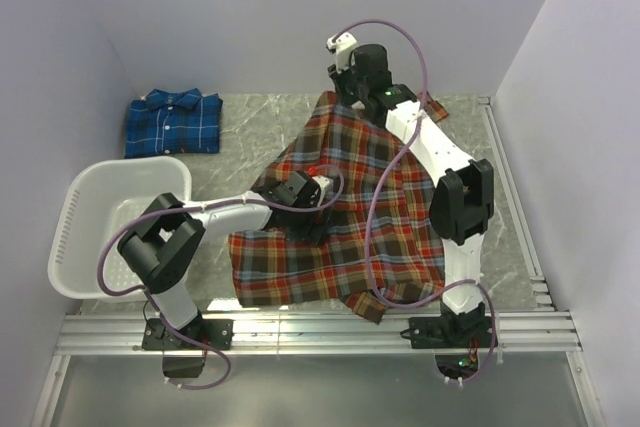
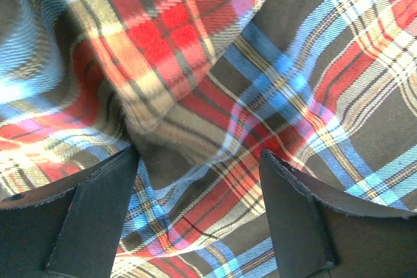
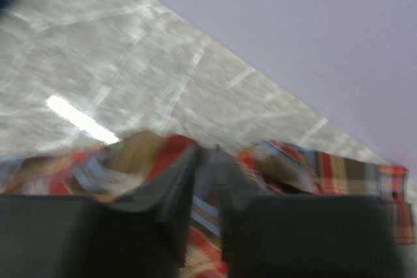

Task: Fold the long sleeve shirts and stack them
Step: Flatten the shirt out

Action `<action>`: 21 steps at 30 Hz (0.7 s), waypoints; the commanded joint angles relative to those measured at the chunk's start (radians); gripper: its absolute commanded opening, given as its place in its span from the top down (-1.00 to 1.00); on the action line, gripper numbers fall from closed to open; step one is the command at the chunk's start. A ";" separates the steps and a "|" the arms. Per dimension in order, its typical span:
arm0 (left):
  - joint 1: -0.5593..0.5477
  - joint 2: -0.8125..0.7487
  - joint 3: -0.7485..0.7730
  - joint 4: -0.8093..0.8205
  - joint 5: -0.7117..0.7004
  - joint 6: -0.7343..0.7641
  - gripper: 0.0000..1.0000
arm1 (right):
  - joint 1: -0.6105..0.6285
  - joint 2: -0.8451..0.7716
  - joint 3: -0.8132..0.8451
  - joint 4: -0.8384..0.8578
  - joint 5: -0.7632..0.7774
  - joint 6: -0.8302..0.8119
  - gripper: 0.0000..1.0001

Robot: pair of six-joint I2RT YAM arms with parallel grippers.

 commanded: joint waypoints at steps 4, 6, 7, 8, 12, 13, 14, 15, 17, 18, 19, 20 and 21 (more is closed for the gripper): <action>-0.003 -0.067 0.038 -0.089 -0.027 -0.055 -0.66 | -0.017 -0.011 -0.013 -0.033 0.128 0.113 -0.30; 0.000 -0.092 0.082 -0.103 -0.046 -0.077 -0.68 | -0.043 -0.038 -0.026 -0.056 0.163 0.174 -0.39; 0.006 -0.110 0.095 -0.106 -0.044 -0.084 -0.68 | -0.054 -0.057 -0.035 -0.093 0.189 0.206 -0.40; 0.008 -0.120 0.104 -0.109 -0.064 -0.099 -0.69 | -0.074 -0.068 -0.039 -0.116 0.203 0.244 -0.40; 0.032 -0.159 0.139 -0.124 -0.127 -0.141 -0.68 | -0.178 -0.143 -0.160 -0.204 0.200 0.566 -0.36; 0.053 -0.172 0.141 -0.130 -0.139 -0.152 -0.68 | -0.230 -0.188 -0.265 -0.194 0.188 0.618 -0.35; 0.070 -0.176 0.142 -0.133 -0.147 -0.175 -0.67 | -0.255 -0.211 -0.327 -0.176 0.144 0.667 -0.34; 0.089 -0.181 0.139 -0.135 -0.154 -0.188 -0.67 | -0.285 -0.234 -0.390 -0.152 0.117 0.750 -0.33; 0.158 -0.187 0.135 -0.138 -0.170 -0.224 -0.65 | -0.368 -0.283 -0.556 -0.084 0.044 0.818 -0.31; 0.182 -0.186 0.133 -0.139 -0.167 -0.235 -0.65 | -0.394 -0.292 -0.642 -0.044 0.022 0.868 -0.29; 0.228 -0.183 0.132 -0.139 -0.158 -0.245 -0.65 | -0.414 -0.300 -0.677 -0.027 0.001 0.889 -0.29; 0.245 -0.178 0.129 -0.136 -0.156 -0.254 -0.64 | -0.461 -0.300 -0.707 -0.014 -0.015 0.913 -0.28; 0.260 -0.173 0.129 -0.132 -0.159 -0.255 -0.64 | -0.479 -0.298 -0.733 -0.003 -0.028 0.921 -0.27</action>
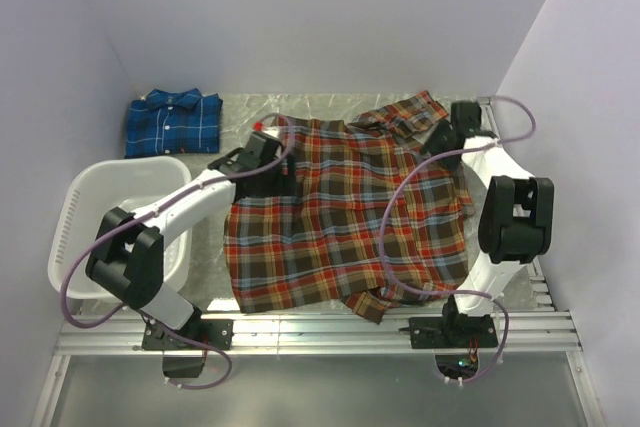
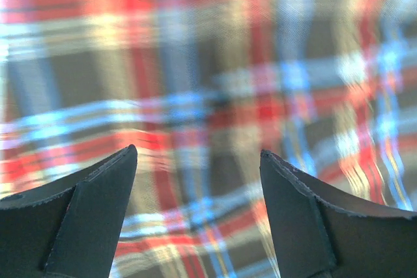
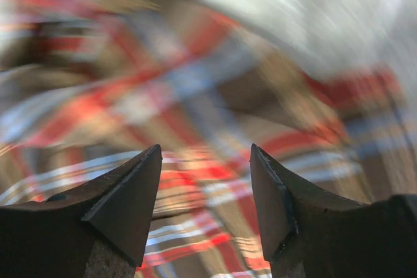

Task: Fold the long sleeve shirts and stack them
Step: Flatten the shirt out

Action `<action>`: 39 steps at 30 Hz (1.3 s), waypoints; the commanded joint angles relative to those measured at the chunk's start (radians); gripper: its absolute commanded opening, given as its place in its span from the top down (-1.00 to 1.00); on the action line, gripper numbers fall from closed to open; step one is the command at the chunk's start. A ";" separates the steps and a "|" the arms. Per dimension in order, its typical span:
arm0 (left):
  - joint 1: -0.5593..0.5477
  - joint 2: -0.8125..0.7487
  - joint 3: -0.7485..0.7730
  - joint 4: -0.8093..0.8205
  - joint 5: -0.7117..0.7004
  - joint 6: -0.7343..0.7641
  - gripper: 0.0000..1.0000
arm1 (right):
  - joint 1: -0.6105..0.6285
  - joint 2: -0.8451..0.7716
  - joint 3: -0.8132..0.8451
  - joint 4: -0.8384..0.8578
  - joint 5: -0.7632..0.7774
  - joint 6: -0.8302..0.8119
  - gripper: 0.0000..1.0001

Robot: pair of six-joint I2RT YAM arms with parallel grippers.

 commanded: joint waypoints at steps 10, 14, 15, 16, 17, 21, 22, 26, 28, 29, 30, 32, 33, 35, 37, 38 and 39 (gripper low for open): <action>0.197 0.099 0.092 -0.026 -0.096 -0.074 -0.62 | -0.195 -0.031 -0.234 0.051 0.022 0.268 -0.27; 0.239 0.172 0.167 -0.015 -0.110 -0.080 -0.62 | -0.213 -0.070 -0.257 0.045 0.131 0.293 -0.29; 0.246 0.186 0.181 -0.015 -0.105 -0.082 -0.62 | -0.215 -0.078 -0.257 0.033 0.145 0.296 -0.29; 0.263 0.214 0.193 -0.011 -0.102 -0.083 -0.61 | -0.222 -0.078 -0.257 0.025 0.158 0.301 -0.29; 0.269 0.225 0.214 -0.006 -0.100 -0.085 -0.61 | -0.227 -0.081 -0.257 0.022 0.176 0.301 -0.29; 0.292 0.300 0.293 0.002 -0.105 -0.082 -0.59 | -0.238 -0.071 -0.250 0.005 0.213 0.267 -0.30; 0.300 0.336 0.314 0.000 -0.099 -0.083 -0.58 | -0.235 -0.075 -0.254 0.014 0.205 0.262 -0.30; 0.317 0.430 0.423 0.019 -0.080 -0.090 -0.53 | -0.198 -0.138 -0.313 0.083 0.155 0.239 -0.30; 0.329 0.476 0.452 0.031 -0.079 -0.100 -0.51 | -0.184 -0.175 -0.345 0.097 0.144 0.238 -0.30; 0.335 0.488 0.472 0.052 -0.079 -0.103 -0.49 | -0.175 -0.187 -0.355 0.099 0.136 0.241 -0.30; 0.344 0.504 0.478 0.063 -0.082 -0.105 -0.47 | -0.160 -0.213 -0.381 0.107 0.130 0.244 -0.30; 0.352 0.513 0.498 0.084 -0.090 -0.108 -0.42 | -0.143 -0.244 -0.417 0.125 0.098 0.252 -0.29; 0.358 0.519 0.501 0.115 -0.091 -0.106 -0.39 | -0.120 -0.276 -0.446 0.136 0.089 0.250 -0.29; 0.363 0.528 0.509 0.150 -0.077 -0.090 -0.32 | -0.097 -0.305 -0.467 0.137 0.072 0.239 -0.29; 0.366 0.548 0.517 0.192 -0.067 -0.058 -0.26 | -0.060 -0.345 -0.489 0.134 0.052 0.221 -0.29; 0.366 0.557 0.529 0.198 -0.057 -0.047 -0.22 | -0.045 -0.356 -0.494 0.131 0.046 0.204 -0.29; 0.368 0.571 0.534 0.209 -0.044 -0.036 -0.19 | -0.031 -0.374 -0.501 0.124 0.044 0.197 -0.29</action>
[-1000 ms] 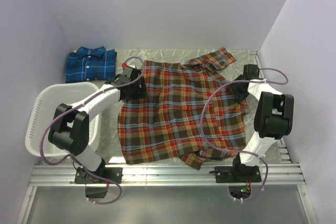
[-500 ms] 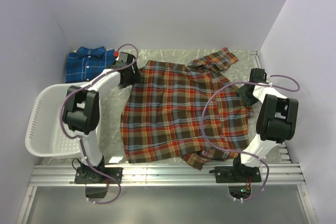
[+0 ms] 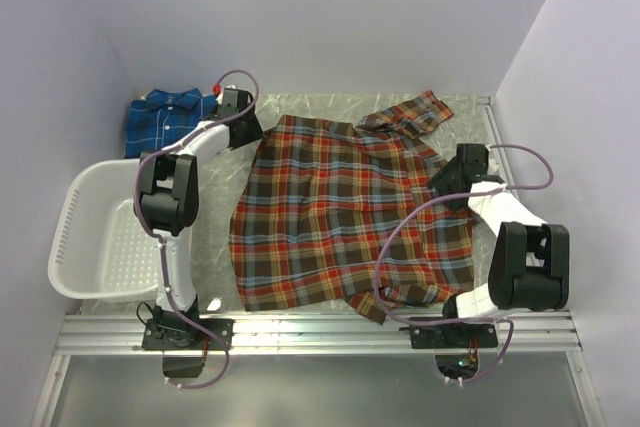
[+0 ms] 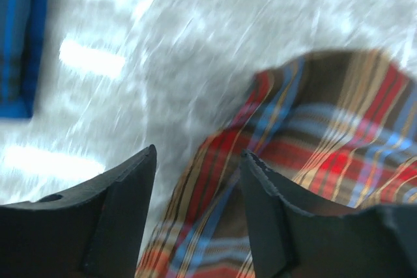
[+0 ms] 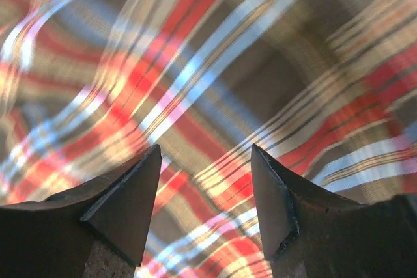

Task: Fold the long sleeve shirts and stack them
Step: Flatten the shirt out

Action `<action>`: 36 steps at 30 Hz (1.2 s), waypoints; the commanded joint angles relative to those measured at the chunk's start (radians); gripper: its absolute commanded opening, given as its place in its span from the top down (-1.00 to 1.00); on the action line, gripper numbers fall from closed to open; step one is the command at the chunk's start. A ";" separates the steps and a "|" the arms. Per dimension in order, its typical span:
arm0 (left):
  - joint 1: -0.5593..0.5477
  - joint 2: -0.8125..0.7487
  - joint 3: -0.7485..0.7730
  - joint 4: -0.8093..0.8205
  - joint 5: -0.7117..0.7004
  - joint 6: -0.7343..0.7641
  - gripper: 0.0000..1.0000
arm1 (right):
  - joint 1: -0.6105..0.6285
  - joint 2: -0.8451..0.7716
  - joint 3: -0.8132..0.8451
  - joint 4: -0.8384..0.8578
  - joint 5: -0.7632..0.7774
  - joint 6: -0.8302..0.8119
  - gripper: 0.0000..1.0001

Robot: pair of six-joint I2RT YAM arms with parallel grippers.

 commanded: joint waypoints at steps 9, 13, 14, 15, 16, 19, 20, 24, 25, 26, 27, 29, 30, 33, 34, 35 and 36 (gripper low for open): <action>0.001 0.104 0.112 0.149 0.156 0.159 -0.22 | 0.081 -0.096 -0.047 0.049 -0.120 -0.073 -0.29; 0.001 0.148 0.160 0.135 0.155 0.174 -0.25 | 0.081 -0.093 -0.041 0.063 -0.151 -0.077 -0.29; 0.001 0.158 0.169 0.130 0.155 0.174 -0.25 | 0.082 -0.091 -0.038 0.064 -0.156 -0.078 -0.29; 0.001 0.177 0.178 0.127 0.155 0.176 -0.25 | 0.081 -0.088 -0.036 0.067 -0.162 -0.080 -0.29; 0.001 0.185 0.191 0.124 0.155 0.176 -0.25 | 0.082 -0.088 -0.035 0.067 -0.166 -0.084 -0.29; 0.001 0.211 0.205 0.127 0.156 0.174 -0.22 | 0.105 -0.088 -0.039 0.070 -0.160 -0.087 -0.29; 0.001 0.218 0.208 0.126 0.155 0.176 -0.22 | 0.105 -0.087 -0.043 0.072 -0.157 -0.086 -0.29; -0.002 0.248 0.220 0.114 0.178 0.173 -0.14 | 0.105 -0.084 -0.050 0.070 -0.153 -0.081 -0.29; -0.004 0.248 0.211 0.117 0.182 0.174 -0.02 | 0.107 -0.084 -0.053 0.073 -0.151 -0.078 -0.29; -0.006 0.247 0.203 0.124 0.187 0.176 0.02 | 0.105 -0.084 -0.058 0.072 -0.148 -0.077 -0.29; -0.010 0.245 0.195 0.129 0.194 0.176 0.09 | 0.107 -0.082 -0.059 0.070 -0.145 -0.075 -0.29; -0.016 0.244 0.182 0.135 0.201 0.177 0.25 | 0.107 -0.081 -0.061 0.069 -0.143 -0.075 -0.29; -0.021 0.244 0.179 0.137 0.202 0.180 0.33 | 0.105 -0.081 -0.062 0.070 -0.142 -0.077 -0.29; -0.024 0.244 0.177 0.132 0.182 0.183 0.66 | 0.107 -0.081 -0.067 0.073 -0.139 -0.080 -0.29; -0.024 0.241 0.180 0.129 0.172 0.185 0.85 | 0.107 -0.078 -0.070 0.075 -0.136 -0.080 -0.29; -0.024 0.228 0.180 0.127 0.167 0.190 0.94 | 0.105 -0.075 -0.072 0.072 -0.133 -0.080 -0.29; -0.024 0.221 0.182 0.124 0.167 0.209 0.99 | 0.107 -0.070 -0.073 0.069 -0.125 -0.080 -0.29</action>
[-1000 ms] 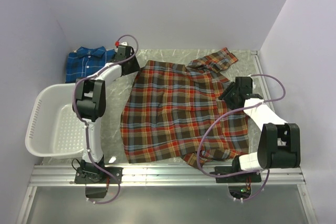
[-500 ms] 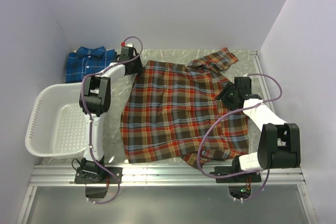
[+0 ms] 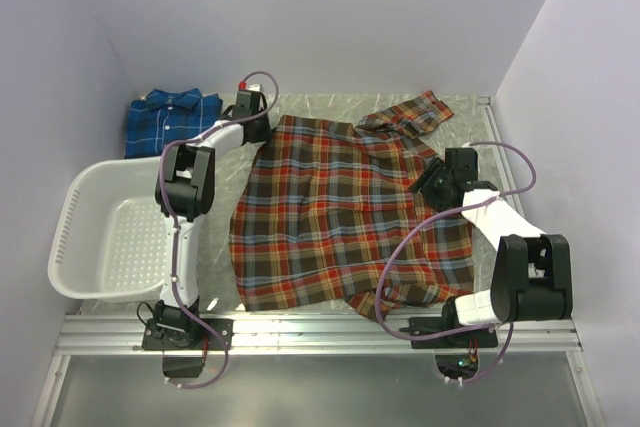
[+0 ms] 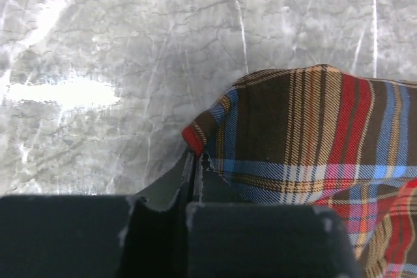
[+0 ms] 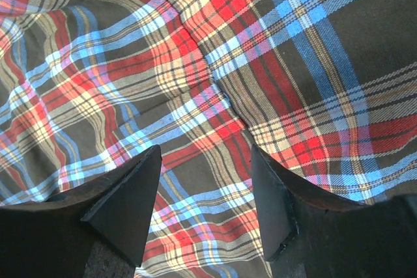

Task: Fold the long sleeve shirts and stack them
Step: Flatten the shirt out

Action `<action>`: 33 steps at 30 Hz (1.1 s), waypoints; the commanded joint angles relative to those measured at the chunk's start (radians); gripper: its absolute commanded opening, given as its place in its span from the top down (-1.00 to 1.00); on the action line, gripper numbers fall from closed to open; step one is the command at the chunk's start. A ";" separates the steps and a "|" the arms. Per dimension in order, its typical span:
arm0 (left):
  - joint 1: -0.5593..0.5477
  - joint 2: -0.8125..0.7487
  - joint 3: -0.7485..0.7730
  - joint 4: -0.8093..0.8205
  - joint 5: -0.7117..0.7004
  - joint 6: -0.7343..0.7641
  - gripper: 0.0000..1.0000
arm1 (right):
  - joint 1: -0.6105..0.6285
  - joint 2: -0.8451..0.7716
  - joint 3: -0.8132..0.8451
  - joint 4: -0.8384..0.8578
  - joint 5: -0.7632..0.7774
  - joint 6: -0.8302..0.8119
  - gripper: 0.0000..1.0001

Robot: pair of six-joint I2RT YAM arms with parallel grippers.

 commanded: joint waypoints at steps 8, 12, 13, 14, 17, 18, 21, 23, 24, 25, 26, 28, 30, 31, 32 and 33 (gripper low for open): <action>0.002 -0.097 0.084 -0.062 -0.311 0.160 0.99 | 0.003 0.035 -0.048 0.028 0.011 0.032 -0.28; 0.002 -0.109 0.110 -0.076 -0.413 0.204 0.99 | 0.003 0.032 -0.045 0.024 0.017 0.022 -0.28; 0.002 -0.108 0.115 -0.087 -0.430 0.209 0.99 | 0.003 0.028 -0.045 0.025 0.019 0.021 -0.28; 0.004 -0.106 0.118 -0.087 -0.462 0.218 0.99 | 0.003 0.024 -0.044 0.022 0.026 0.019 -0.28; 0.005 -0.090 0.138 -0.110 -0.508 0.226 0.98 | 0.003 0.017 -0.042 0.018 0.033 0.010 -0.28; 0.007 -0.085 0.151 -0.117 -0.526 0.229 0.96 | 0.003 0.014 -0.041 0.016 0.039 0.007 -0.28; 0.010 -0.076 0.174 -0.124 -0.532 0.241 0.82 | 0.003 0.008 -0.041 0.016 0.045 0.001 -0.28; 0.010 -0.073 0.187 -0.134 -0.526 0.241 0.53 | 0.003 0.000 -0.031 0.009 0.051 -0.005 -0.29; 0.010 -0.073 0.200 -0.142 -0.525 0.232 0.23 | 0.001 -0.002 -0.025 0.007 0.060 -0.013 -0.29; 0.010 -0.074 0.207 -0.153 -0.513 0.224 -0.12 | 0.003 -0.009 -0.007 0.001 0.065 -0.019 -0.30; 0.009 -0.086 0.210 -0.160 -0.506 0.215 -0.28 | 0.003 -0.012 0.005 -0.008 0.072 -0.025 -0.30; 0.009 -0.108 0.207 -0.186 -0.484 0.184 -0.58 | 0.004 -0.020 0.051 -0.022 0.103 -0.042 -0.30; 0.004 -0.160 0.190 -0.218 -0.476 0.155 -0.69 | 0.003 -0.016 0.091 -0.042 0.141 -0.057 -0.30; 0.001 -0.181 0.187 -0.235 -0.471 0.142 -0.73 | 0.003 -0.005 0.131 -0.047 0.179 -0.062 -0.30; -0.007 -0.224 0.182 -0.260 -0.462 0.122 -0.74 | 0.003 0.003 0.151 -0.054 0.200 -0.066 -0.30; -0.010 -0.246 0.168 -0.307 -0.447 0.067 -0.75 | 0.003 0.014 0.174 -0.057 0.218 -0.071 -0.30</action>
